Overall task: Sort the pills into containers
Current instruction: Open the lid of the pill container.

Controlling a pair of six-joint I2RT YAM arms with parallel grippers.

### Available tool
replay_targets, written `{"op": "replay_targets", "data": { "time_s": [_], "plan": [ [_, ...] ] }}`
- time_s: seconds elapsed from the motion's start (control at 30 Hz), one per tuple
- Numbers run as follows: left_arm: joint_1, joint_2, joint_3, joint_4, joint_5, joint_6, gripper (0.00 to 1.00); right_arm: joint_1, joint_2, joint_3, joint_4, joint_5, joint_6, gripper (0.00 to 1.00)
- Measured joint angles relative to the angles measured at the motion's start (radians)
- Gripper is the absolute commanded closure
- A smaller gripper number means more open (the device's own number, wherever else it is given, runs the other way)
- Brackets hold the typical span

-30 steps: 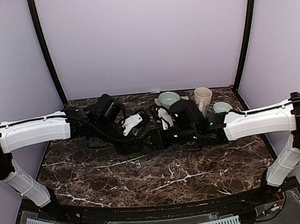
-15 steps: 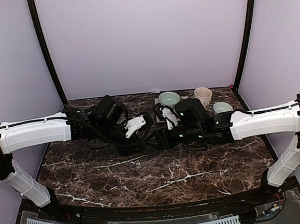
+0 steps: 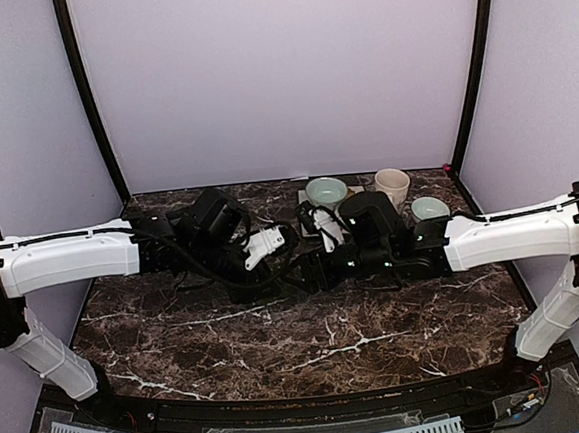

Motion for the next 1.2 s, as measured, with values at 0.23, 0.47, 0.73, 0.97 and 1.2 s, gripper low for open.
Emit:
{"op": "replay_targets", "data": {
  "time_s": [0.23, 0.47, 0.73, 0.97, 1.2],
  "plan": [
    [-0.001, 0.000, 0.000, 0.002, -0.002, 0.000, 0.81, -0.009, -0.003, -0.010, 0.021, -0.018, -0.016, 0.32],
    [-0.016, 0.000, 0.000, -0.027, 0.028, 0.004, 0.81, -0.025, -0.074, -0.067, 0.051, -0.010, -0.021, 0.29],
    [-0.037, 0.000, 0.000, -0.062, 0.071, 0.008, 0.81, -0.041, -0.130, -0.105, 0.041, 0.027, -0.029, 0.29],
    [-0.036, 0.001, 0.002, -0.066, 0.072, 0.011, 0.81, 0.005, -0.130, -0.114, 0.029, 0.007, -0.033, 0.28],
    [-0.036, 0.006, 0.018, -0.078, 0.080, 0.023, 0.81, 0.041, -0.130, -0.114, 0.029, -0.027, -0.057, 0.28]
  ]
}}
